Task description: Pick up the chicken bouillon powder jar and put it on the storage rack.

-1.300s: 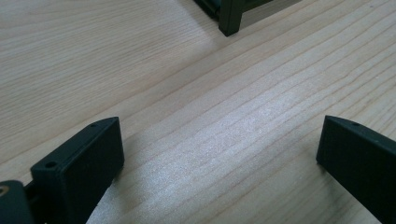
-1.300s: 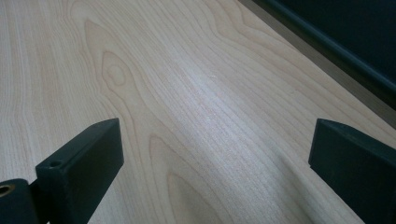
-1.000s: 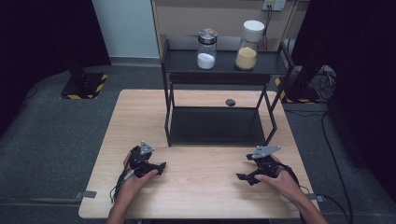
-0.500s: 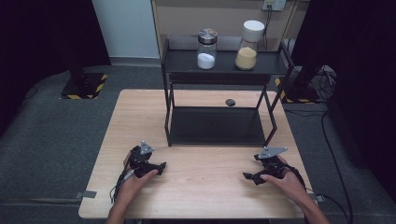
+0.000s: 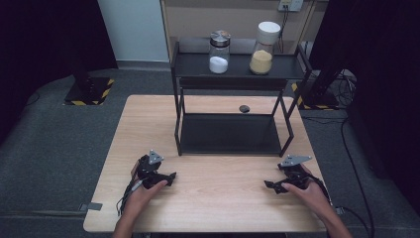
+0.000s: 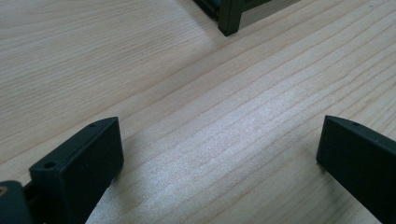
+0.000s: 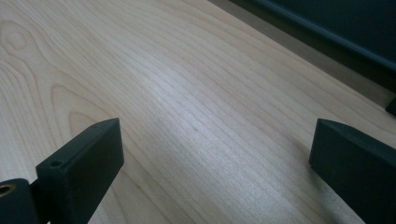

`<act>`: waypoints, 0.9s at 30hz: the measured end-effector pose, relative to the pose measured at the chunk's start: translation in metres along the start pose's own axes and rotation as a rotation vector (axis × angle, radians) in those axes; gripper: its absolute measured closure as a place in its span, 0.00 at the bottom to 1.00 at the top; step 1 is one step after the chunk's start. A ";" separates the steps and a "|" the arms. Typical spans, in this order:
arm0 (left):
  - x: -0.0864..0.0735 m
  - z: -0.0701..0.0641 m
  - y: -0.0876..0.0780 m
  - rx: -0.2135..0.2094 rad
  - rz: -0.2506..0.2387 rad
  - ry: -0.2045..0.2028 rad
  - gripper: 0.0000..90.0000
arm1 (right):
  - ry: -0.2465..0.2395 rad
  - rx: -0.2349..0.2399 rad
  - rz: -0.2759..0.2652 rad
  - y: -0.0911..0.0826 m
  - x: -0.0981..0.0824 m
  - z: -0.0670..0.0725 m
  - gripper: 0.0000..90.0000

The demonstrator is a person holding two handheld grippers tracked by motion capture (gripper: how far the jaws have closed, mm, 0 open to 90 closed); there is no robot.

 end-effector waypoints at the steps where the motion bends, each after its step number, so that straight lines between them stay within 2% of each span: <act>1: 0.000 0.000 0.000 0.000 0.000 0.000 0.00 | -0.005 -0.002 0.005 0.001 -0.001 0.000 0.05; 9: 0.000 0.000 0.000 0.000 0.000 0.000 0.00 | -0.005 -0.010 -0.001 0.004 -0.004 0.002 0.03; 15: 0.000 0.000 0.000 0.000 0.000 0.000 0.00 | -0.046 -0.048 0.002 0.007 -0.006 0.008 0.01; 27: 0.000 0.000 0.000 0.000 0.000 0.000 0.00 | -0.038 -0.057 0.000 0.007 -0.007 0.010 0.02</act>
Point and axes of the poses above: each handheld gripper's, and its own axes: y roughly forward along the jaws, x roughly out of its top, z roughly to its left, the point moved 10 cm from there along y, roughly forward along the jaws, and after that the axes turned 10 degrees about x, right-handed, at the moved point
